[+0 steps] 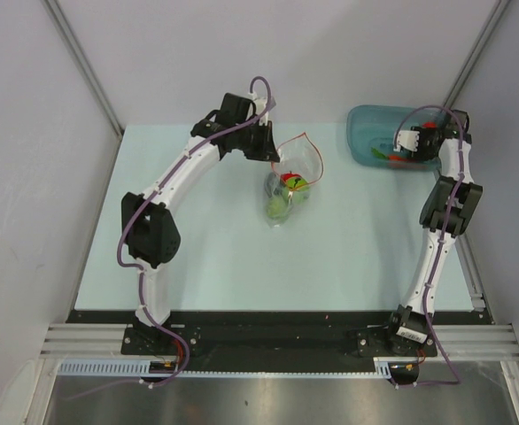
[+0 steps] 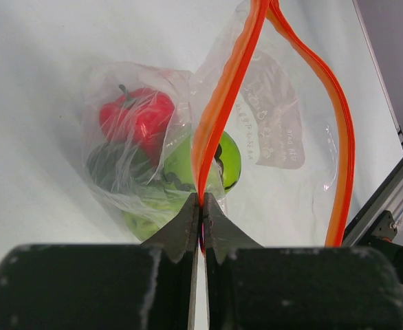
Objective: Place the food in the zip-top bag and seal the zipper
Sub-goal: Pick up the fake fruit from the bin, then place the fake fruit in the zipper food storage bag.
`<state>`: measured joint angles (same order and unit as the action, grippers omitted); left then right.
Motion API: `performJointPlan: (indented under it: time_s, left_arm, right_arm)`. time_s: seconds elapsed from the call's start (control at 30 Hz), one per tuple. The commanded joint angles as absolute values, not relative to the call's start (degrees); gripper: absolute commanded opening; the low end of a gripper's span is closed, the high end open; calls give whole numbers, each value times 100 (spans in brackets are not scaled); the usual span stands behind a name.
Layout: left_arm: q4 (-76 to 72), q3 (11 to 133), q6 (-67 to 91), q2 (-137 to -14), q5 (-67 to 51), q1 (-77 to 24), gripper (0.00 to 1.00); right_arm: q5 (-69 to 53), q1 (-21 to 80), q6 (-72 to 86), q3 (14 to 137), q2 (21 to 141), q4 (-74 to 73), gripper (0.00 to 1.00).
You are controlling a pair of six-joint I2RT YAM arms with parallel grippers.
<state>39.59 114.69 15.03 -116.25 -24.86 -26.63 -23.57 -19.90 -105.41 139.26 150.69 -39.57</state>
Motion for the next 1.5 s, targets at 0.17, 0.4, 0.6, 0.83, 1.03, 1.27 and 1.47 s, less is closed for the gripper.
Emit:
performJointPlan:
  time_s: [0.17, 0.4, 0.6, 0.83, 1.03, 1.27, 1.47]
  left_arm:
    - [3885, 11751, 1556, -11593, -2584, -2575, 6]
    - [3815, 11725, 1749, -11549, -2689, -2575, 6]
    - [3727, 11672, 1881, -11523, -2742, -2601, 6]
    - [3691, 11672, 1934, -11514, -2768, -2681, 6]
    - [3648, 11663, 2039, -11496, -2865, -2672, 6]
    - [3656, 11672, 2048, -11444, -2892, -2672, 6]
    - [3568, 11497, 2065, -11321, -2927, -2654, 6]
  right_arm:
    - [-2582, -2048, -9959, 13931, 15030, -3112, 41]
    - [-3532, -2101, -8018, 13413, 13994, -2024, 10]
    - [-4017, -2022, -6024, 12648, 13089, -900, 5]
    - [-4859, -1767, -2466, 11920, 11876, 164, 4]
    - [-5571, -1065, 1815, 9890, 10410, 2309, 4]
    - [-5687, 156, 2171, 8816, 9861, 1920, 2]
    - [-5748, 658, 2224, 8508, 10028, 1241, 2]
